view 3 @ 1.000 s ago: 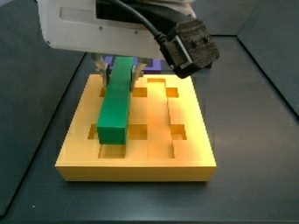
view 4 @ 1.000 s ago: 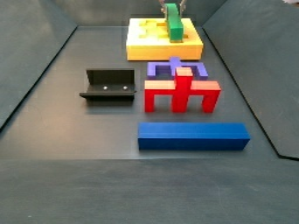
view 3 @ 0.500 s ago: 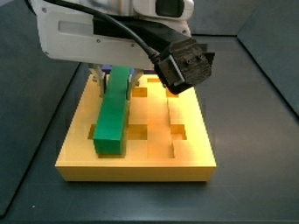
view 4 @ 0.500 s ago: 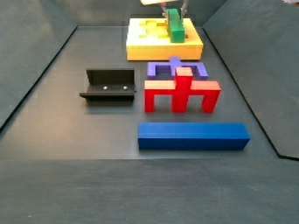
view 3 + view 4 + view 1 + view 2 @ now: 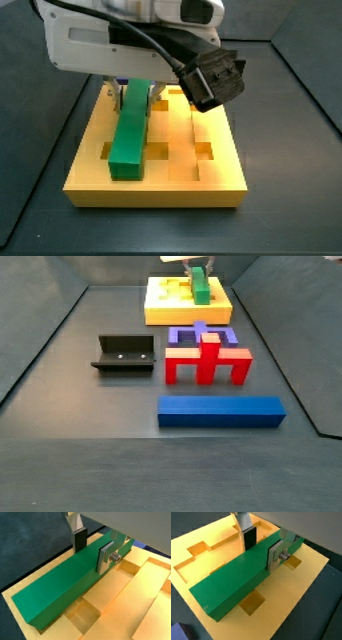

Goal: Pick up the green object. Move up. Move to above the board. Insert the green object.
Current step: Insert the green object.

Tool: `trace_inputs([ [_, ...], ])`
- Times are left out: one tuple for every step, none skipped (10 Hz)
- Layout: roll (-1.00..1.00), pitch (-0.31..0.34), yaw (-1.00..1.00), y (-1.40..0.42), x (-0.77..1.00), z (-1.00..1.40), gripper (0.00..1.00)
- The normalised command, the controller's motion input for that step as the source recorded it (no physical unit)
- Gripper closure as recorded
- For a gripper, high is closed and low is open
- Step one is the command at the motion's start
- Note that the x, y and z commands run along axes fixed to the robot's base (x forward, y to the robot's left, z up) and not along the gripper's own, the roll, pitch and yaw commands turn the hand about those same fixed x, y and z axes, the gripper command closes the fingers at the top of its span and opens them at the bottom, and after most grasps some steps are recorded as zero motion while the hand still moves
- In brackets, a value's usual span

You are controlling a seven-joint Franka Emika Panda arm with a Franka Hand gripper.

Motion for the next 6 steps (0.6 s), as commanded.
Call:
trace_inputs([
  [0.00, 0.003, 0.00, -0.13, 0.16, -0.19, 1.00],
  [0.00, 0.000, 0.00, -0.04, 0.05, -0.36, 1.00],
  [0.00, -0.009, 0.00, 0.00, 0.00, -0.43, 1.00],
  [0.04, 0.000, 0.00, 0.00, 0.00, -0.13, 1.00],
  [0.01, 0.000, 0.00, 0.00, 0.00, 0.00, 1.00],
  [0.00, 0.000, 0.00, 0.00, 0.00, 0.00, 1.00],
])
